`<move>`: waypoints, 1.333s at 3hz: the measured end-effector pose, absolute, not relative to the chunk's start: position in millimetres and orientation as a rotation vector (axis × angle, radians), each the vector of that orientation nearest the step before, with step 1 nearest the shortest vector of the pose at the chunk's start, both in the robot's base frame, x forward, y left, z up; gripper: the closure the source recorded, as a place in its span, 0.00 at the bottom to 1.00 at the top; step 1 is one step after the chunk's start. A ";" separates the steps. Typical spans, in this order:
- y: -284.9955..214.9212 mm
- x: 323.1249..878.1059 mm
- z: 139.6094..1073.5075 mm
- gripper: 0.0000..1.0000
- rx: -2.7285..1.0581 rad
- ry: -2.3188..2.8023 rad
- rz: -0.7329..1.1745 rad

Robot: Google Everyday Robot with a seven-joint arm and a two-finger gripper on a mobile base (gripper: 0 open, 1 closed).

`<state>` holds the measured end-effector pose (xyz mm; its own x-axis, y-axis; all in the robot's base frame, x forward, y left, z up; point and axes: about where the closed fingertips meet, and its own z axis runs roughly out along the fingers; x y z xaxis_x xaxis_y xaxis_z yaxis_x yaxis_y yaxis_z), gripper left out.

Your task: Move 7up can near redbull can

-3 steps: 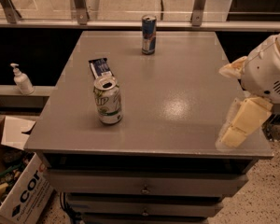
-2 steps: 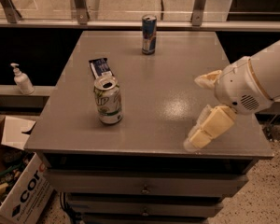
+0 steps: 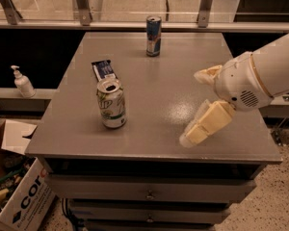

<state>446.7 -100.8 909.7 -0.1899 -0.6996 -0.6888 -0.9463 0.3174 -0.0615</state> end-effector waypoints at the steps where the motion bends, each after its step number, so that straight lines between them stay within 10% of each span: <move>1: -96.8 443.1 906.7 0.00 -1.423 1.931 0.515; 4: -32.3 492.3 881.2 0.00 -1.281 1.716 0.575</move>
Offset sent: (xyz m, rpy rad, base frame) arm 0.0245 0.0373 -0.0225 0.1743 -0.1402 -0.0444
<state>492.3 -32.3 881.2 -0.0673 -0.5094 -0.8579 -0.9233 0.3576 -0.1400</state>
